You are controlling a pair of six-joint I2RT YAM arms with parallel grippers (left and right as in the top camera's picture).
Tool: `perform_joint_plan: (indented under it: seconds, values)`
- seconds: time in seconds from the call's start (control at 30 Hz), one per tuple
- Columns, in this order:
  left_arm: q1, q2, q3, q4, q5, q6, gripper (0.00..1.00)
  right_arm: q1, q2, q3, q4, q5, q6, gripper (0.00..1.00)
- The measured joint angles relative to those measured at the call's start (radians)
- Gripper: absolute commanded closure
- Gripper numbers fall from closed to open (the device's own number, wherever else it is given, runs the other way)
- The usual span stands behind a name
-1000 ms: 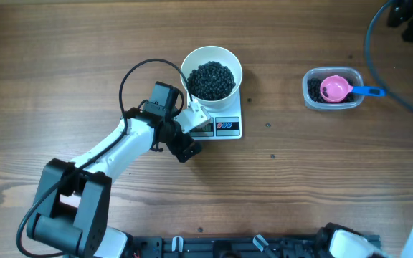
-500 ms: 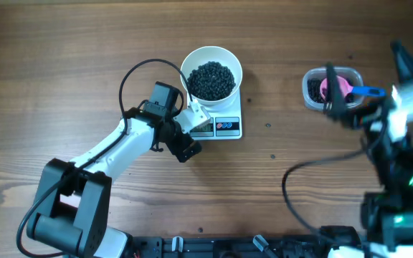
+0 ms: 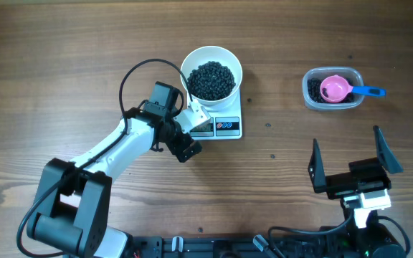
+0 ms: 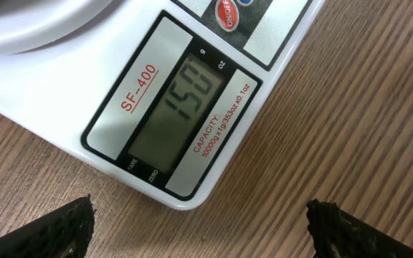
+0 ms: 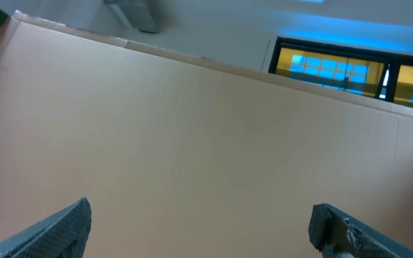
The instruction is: Scoop item into bowl and weigh 150g on scale
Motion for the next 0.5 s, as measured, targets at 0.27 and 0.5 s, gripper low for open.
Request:
perform_joint_plan:
  seconds: [0.27, 0.5]
  values:
    - [0.0, 0.0, 0.0, 0.0, 0.0, 0.0, 0.0, 0.008, -0.005, -0.084, -0.18, 0.042, 0.001, 0.0]
    - [0.0, 0.0, 0.0, 0.0, 0.0, 0.0, 0.0, 0.008, -0.008, -0.102, -0.512, 0.081, 0.03, 0.0]
